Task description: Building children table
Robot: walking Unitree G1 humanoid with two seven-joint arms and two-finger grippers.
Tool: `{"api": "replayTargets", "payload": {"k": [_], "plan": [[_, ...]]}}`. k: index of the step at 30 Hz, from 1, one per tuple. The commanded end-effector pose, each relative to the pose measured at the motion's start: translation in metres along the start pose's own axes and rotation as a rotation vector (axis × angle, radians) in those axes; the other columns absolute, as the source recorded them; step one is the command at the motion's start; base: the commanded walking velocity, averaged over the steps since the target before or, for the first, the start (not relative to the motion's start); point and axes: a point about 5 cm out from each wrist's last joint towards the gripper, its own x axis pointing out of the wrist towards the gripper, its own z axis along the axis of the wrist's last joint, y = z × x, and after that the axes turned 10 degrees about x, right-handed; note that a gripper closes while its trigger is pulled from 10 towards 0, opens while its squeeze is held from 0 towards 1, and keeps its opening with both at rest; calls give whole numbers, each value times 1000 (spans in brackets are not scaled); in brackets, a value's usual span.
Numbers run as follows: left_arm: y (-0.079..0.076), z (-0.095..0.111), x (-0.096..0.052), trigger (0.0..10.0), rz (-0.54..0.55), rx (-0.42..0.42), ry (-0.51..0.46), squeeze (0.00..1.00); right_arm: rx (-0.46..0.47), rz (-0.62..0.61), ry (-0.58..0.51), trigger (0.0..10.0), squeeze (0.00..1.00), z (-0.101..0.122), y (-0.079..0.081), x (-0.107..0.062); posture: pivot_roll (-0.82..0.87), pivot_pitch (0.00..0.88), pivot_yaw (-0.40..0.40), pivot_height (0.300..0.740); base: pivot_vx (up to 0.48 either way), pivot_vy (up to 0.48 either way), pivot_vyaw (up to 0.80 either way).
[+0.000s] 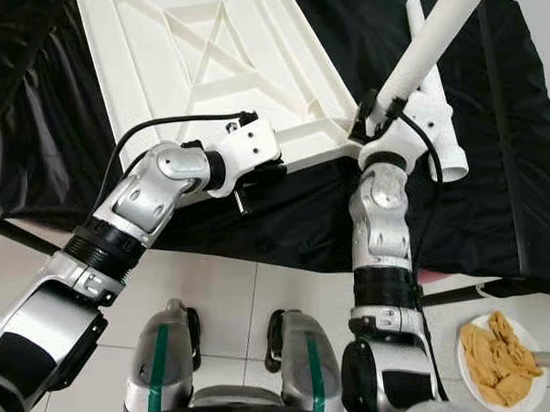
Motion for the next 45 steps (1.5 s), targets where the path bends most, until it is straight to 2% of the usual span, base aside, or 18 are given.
{"api": "replayTargets", "payload": {"k": [1,9,10,11,12,21,22,23,24,29,31,34,35,36,37,38,39,45], "plan": [[-4,3,3,10000,-35,19,-16,0,47,-55,-38,10000,0,9,-13,-1,59,1,-84,740,0,0,0],[0,3,6,10000,-27,10,-11,0,62,-7,-27,10000,0,10,-18,-10,33,7,-64,740,0,0,0],[2,3,6,10000,-16,5,-10,714,53,36,-16,10000,0,9,-15,-11,31,7,-62,740,0,0,0],[2,3,6,10000,-16,5,-10,714,53,36,-16,10000,0,9,-15,-11,31,7,-62,740,0,0,0],[4,3,7,10000,-9,1,-10,1000,47,63,-10,10000,0,8,-13,-12,31,7,-62,740,0,0,0],[8,5,6,10000,5,-12,-14,1000,54,168,34,10000,0,7,-5,-11,33,9,-64,740,0,0,0],[10,5,5,10000,15,-7,-9,576,47,181,44,10000,0,6,-5,-11,41,13,-72,740,0,0,0],[10,5,5,10000,15,-7,-9,576,47,181,44,10000,0,6,-5,-11,41,13,-72,740,0,0,0],[12,5,3,10000,32,-5,-6,0,42,195,56,10000,0,4,-4,-11,45,17,-76,740,0,0,0],[15,5,0,10000,46,-3,-8,0,37,210,69,10000,0,3,-4,-11,47,20,-78,740,0,0,0],[23,10,-10,10000,67,-18,-47,0,36,226,89,0,0,1,-6,-10,56,28,-87,740,0,0,0],[29,17,-23,10000,74,-65,-124,0,18,225,99,0,0,0,-10,-5,58,30,-89,740,0,0,0],[32,22,-31,10000,75,-96,-178,0,11,231,99,4667,0,1,-11,-3,60,37,-91,740,0,0,0],[33,26,-35,10000,75,-114,-213,0,8,234,99,4667,0,2,-12,-1,60,37,-91,740,0,0,0],[34,30,-40,10000,79,-140,-258,0,2,236,98,1725,0,2,-12,1,62,40,-90,740,0,0,0],[34,30,-40,10000,79,-140,-258,0,2,236,98,1725,0,2,-12,1,62,40,-90,740,0,0,0],[34,35,-48,10000,70,-162,-317,0,-10,237,97,9216,0,3,-13,5,63,41,-91,740,0,0,0],[26,37,-66,10000,91,-230,-413,0,-45,266,106,10000,0,5,-12,24,86,57,-104,740,0,0,0]]}}
